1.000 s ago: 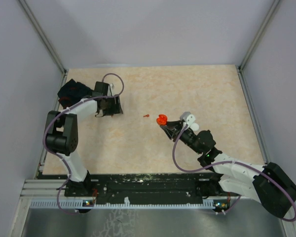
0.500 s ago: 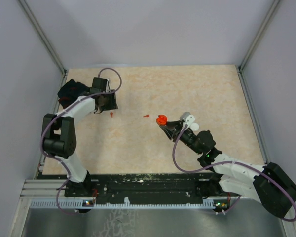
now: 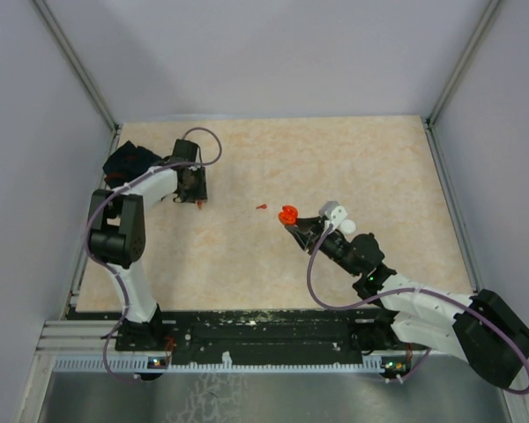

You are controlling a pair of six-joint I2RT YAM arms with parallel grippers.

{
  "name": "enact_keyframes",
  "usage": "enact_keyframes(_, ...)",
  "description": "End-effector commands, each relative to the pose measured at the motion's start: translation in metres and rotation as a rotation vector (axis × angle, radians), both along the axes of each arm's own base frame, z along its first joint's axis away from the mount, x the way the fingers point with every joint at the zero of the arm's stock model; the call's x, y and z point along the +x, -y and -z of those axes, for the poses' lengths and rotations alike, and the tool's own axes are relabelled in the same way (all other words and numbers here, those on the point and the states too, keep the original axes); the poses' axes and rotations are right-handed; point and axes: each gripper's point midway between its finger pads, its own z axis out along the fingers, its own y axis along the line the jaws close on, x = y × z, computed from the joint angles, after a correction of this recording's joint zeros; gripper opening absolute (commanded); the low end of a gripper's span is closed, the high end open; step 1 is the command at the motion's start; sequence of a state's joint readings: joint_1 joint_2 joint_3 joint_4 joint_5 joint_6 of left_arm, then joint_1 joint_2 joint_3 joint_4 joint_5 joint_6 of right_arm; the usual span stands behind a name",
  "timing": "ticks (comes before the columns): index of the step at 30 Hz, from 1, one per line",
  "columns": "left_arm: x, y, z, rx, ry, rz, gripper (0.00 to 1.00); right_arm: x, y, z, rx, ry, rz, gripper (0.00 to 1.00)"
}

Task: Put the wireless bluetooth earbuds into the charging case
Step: Pick up the earbud from the center of the board.

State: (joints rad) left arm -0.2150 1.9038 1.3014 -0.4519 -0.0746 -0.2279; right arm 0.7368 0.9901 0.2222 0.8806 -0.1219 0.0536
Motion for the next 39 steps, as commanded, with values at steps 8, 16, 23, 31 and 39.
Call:
enact_keyframes(8,0.005,-0.008,0.008,0.046,-0.030,0.003,0.37,-0.001,-0.001,-0.020,0.038,0.055,-0.001,0.00)
enact_keyframes(16,0.004,-0.010,0.013,0.059,-0.055,0.007,0.32,-0.001,-0.001,-0.020,0.039,0.055,-0.001,0.00)
enact_keyframes(23,-0.003,-0.009,0.014,0.079,-0.081,0.021,0.33,-0.002,-0.002,-0.021,0.040,0.055,-0.003,0.00)
enact_keyframes(31,-0.003,-0.011,0.016,0.122,-0.098,0.038,0.32,-0.002,-0.002,-0.020,0.037,0.051,-0.005,0.00)
enact_keyframes(39,-0.010,-0.009,0.025,0.132,-0.137,0.051,0.34,-0.001,-0.001,-0.020,0.034,0.049,-0.001,0.00)
